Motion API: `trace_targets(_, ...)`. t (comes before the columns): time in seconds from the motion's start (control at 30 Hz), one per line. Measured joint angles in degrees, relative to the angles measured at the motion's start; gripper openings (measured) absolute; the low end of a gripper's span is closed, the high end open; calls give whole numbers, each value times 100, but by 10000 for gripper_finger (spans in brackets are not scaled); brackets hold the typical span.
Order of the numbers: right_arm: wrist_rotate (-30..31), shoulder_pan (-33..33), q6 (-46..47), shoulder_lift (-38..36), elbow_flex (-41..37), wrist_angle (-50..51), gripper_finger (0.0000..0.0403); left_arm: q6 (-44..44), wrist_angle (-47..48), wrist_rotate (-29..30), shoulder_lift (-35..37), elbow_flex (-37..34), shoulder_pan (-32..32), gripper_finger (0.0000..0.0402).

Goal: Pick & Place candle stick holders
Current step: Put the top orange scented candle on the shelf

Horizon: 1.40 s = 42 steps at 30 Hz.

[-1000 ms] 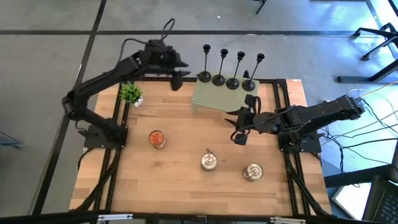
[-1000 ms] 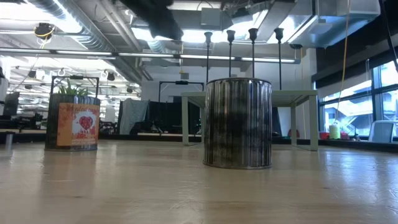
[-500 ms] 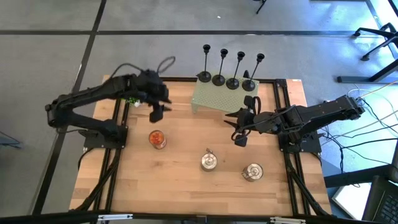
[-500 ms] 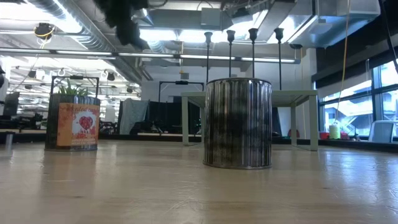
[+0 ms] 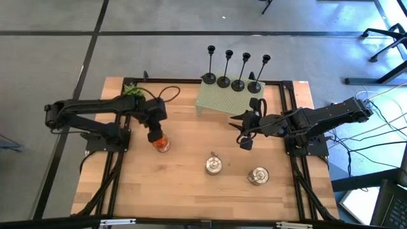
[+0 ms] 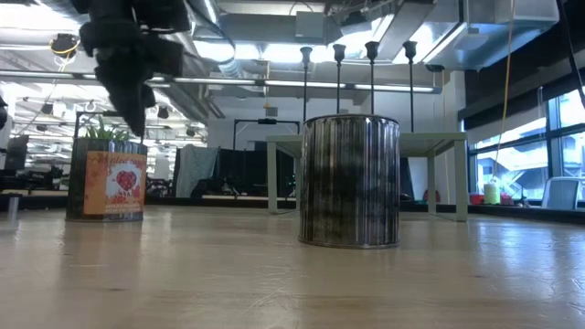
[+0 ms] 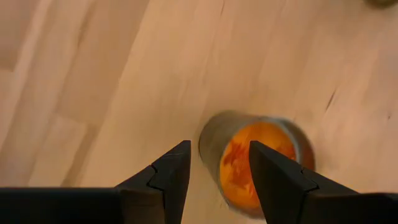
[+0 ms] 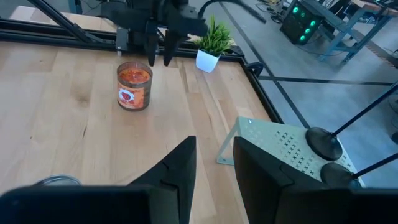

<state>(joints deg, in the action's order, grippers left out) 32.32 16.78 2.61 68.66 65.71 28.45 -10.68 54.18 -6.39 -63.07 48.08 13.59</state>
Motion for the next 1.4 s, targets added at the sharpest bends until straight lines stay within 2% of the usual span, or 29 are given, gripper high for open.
trace_targets(0.2,2,2,-2,0,0,-2,110,-164,24,410,2,-258,-203,159)
trace_targets(0.43,2,2,-4,0,0,0,110,-511,6,330,0,-474,-431,159)
trace_targets(0.7,3,1,-48,-1,0,0,110,-701,-40,681,-2,-551,-545,156)
trace_targets(0.83,4,1,-53,0,0,0,110,-963,-40,775,-2,-551,-539,131)
trace_targets(0.93,4,2,-172,0,0,0,110,-912,-40,437,-2,-551,-536,101)
trace_targets(1.07,5,2,-199,0,0,0,110,-1014,19,341,-42,-551,-536,69)
trace_targets(1.4,9,2,-224,0,0,0,110,-991,-40,483,-456,-549,-536,30)
